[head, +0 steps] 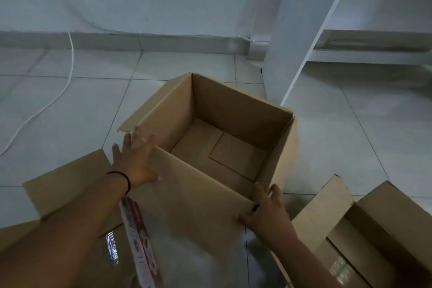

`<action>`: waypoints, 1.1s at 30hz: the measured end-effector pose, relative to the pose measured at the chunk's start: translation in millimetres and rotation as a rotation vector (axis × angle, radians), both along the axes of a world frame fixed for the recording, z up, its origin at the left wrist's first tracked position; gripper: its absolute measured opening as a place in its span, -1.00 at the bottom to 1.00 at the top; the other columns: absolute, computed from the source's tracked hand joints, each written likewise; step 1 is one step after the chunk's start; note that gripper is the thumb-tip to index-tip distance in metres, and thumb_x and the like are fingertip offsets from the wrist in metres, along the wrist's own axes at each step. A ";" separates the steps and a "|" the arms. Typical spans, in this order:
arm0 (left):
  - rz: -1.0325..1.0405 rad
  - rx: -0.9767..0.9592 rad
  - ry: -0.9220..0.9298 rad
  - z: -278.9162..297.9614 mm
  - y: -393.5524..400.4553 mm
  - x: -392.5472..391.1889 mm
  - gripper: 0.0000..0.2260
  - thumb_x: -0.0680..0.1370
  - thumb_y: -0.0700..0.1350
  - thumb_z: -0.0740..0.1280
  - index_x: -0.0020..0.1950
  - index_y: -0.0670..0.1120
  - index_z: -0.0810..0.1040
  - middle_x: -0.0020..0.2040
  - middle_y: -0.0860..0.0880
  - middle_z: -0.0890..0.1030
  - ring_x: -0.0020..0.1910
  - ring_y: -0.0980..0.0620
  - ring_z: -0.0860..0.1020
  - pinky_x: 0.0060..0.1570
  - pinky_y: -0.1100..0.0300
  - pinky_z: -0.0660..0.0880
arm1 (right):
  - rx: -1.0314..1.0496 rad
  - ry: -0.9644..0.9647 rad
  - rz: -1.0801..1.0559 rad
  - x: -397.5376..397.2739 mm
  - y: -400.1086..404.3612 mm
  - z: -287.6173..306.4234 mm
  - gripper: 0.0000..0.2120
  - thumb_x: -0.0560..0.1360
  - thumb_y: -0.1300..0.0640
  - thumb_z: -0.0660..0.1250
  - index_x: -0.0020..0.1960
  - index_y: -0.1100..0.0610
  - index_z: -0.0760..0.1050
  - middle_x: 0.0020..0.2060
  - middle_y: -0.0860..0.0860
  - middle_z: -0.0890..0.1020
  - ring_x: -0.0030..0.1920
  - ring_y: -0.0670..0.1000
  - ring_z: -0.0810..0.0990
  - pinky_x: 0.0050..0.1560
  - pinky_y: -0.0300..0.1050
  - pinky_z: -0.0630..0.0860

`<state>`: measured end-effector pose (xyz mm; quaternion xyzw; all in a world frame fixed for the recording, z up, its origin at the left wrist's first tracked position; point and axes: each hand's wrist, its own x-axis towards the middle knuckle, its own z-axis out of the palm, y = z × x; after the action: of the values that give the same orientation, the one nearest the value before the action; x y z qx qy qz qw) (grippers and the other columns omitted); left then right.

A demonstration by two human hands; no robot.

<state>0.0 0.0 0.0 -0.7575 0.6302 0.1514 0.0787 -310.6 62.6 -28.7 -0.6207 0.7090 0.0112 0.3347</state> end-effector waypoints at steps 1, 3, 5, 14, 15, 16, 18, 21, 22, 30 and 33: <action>0.013 0.026 -0.021 -1.4 -5.2 3.5 0.05 0.21 0.19 0.52 0.53 0.11 -0.04 0.56 -0.13 -0.27 0.54 -0.22 -0.17 0.45 -0.26 -0.09 | 0.005 -0.023 -0.001 0.9 -1.5 -2.4 -0.13 0.25 -0.25 0.40 0.44 -0.04 0.12 0.37 0.10 0.13 0.22 0.21 0.46 0.23 0.13 0.49; 0.036 0.063 -0.036 -0.9 -14.2 9.3 0.11 0.16 0.26 0.52 0.54 0.11 -0.05 0.56 -0.14 -0.28 0.54 -0.22 -0.16 0.45 -0.27 -0.11 | 0.018 -0.024 -0.002 5.2 -3.8 1.0 -0.17 0.26 -0.25 0.39 0.42 -0.02 0.16 0.37 0.11 0.14 0.16 0.21 0.52 0.22 0.11 0.50; 0.051 0.095 -0.025 -2.5 -24.5 15.1 0.12 0.14 0.30 0.51 0.54 0.10 -0.04 0.56 -0.15 -0.26 0.54 -0.22 -0.15 0.44 -0.28 -0.11 | 0.043 -0.018 -0.007 5.5 -7.7 -0.6 -0.32 0.30 -0.22 0.39 0.31 0.04 0.29 0.36 0.12 0.16 0.14 0.19 0.53 0.22 0.07 0.50; 0.064 0.030 0.006 -13.7 -47.7 17.8 0.07 0.10 0.27 0.55 0.49 0.05 0.13 0.52 -0.20 0.05 0.48 -0.22 0.09 0.37 -0.20 0.21 | -0.058 0.009 -0.061 11.0 -12.4 -4.4 -0.69 0.46 -0.03 0.36 0.08 0.14 0.48 0.30 0.06 0.27 0.03 0.09 0.58 0.15 -0.03 0.54; 0.066 0.019 -0.006 -14.2 -48.1 17.5 0.08 0.08 0.28 0.54 0.48 0.05 0.13 0.50 -0.19 0.09 0.47 -0.23 0.12 0.34 -0.21 0.25 | -0.066 0.007 -0.070 11.2 -13.2 -4.9 -0.71 0.46 -0.03 0.35 0.06 0.15 0.48 0.29 0.06 0.28 0.02 0.09 0.58 0.12 -0.04 0.55; 0.062 0.007 -0.025 -15.4 -48.1 17.3 0.07 0.07 0.30 0.53 0.47 0.04 0.14 0.47 -0.19 0.14 0.44 -0.23 0.15 0.31 -0.20 0.28 | -0.074 0.003 -0.083 10.1 -14.1 -6.6 -0.73 0.47 -0.02 0.35 0.05 0.15 0.49 0.29 0.06 0.28 0.00 0.09 0.59 0.11 -0.04 0.55; 0.049 -0.018 -0.061 -16.4 -48.1 16.1 0.06 0.06 0.33 0.52 0.45 0.00 0.20 0.41 -0.19 0.22 0.38 -0.22 0.22 0.28 -0.16 0.33 | -0.085 0.012 -0.095 7.6 -16.8 -7.5 -0.75 0.47 -0.01 0.35 0.03 0.15 0.49 0.29 0.06 0.29 -0.01 0.08 0.59 0.09 -0.04 0.56; 0.088 -0.033 -0.010 -18.1 -47.5 15.1 0.03 0.05 0.32 0.54 0.40 -0.08 0.30 0.33 -0.19 0.27 0.28 -0.23 0.33 0.28 -0.08 0.35 | -0.112 0.013 -0.109 1.4 -22.4 -5.9 -0.73 0.47 0.03 0.36 0.07 0.16 0.46 0.30 0.08 0.33 0.03 0.12 0.59 0.07 -0.02 0.55; 0.111 -0.035 0.037 -19.1 -47.0 14.8 0.03 0.04 0.30 0.55 0.39 -0.10 0.32 0.32 -0.19 0.26 0.26 -0.24 0.36 0.27 -0.07 0.37 | -0.120 0.006 -0.111 -0.7 -25.1 -4.6 -0.70 0.47 0.05 0.36 0.12 0.16 0.43 0.30 0.09 0.35 0.05 0.12 0.58 0.06 -0.02 0.56; 0.190 -0.118 0.153 -33.4 -31.3 10.1 0.32 0.03 0.32 0.55 0.53 -0.03 -0.20 0.33 -0.27 0.33 0.33 -0.26 0.31 0.24 -0.11 0.40 | -0.083 -0.083 -0.152 -16.2 -55.3 0.8 0.02 0.42 0.14 0.44 0.52 0.05 -0.29 0.45 0.13 0.31 0.32 0.16 0.46 0.24 0.04 0.47; 0.258 -0.141 0.156 -35.5 -24.7 9.1 0.37 0.03 0.34 0.54 0.52 -0.16 -0.23 0.39 -0.29 0.32 0.38 -0.26 0.31 0.29 -0.10 0.38 | -0.055 -0.056 -0.148 -21.1 -71.5 0.0 -0.02 0.39 0.13 0.47 0.53 0.08 -0.17 0.39 0.15 0.40 0.29 0.18 0.49 0.24 0.06 0.49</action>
<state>9.1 -24.7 -35.5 -0.8215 0.5411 0.1742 -0.0439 -331.7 -8.9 -28.6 -0.5755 0.7433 -0.0506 0.3371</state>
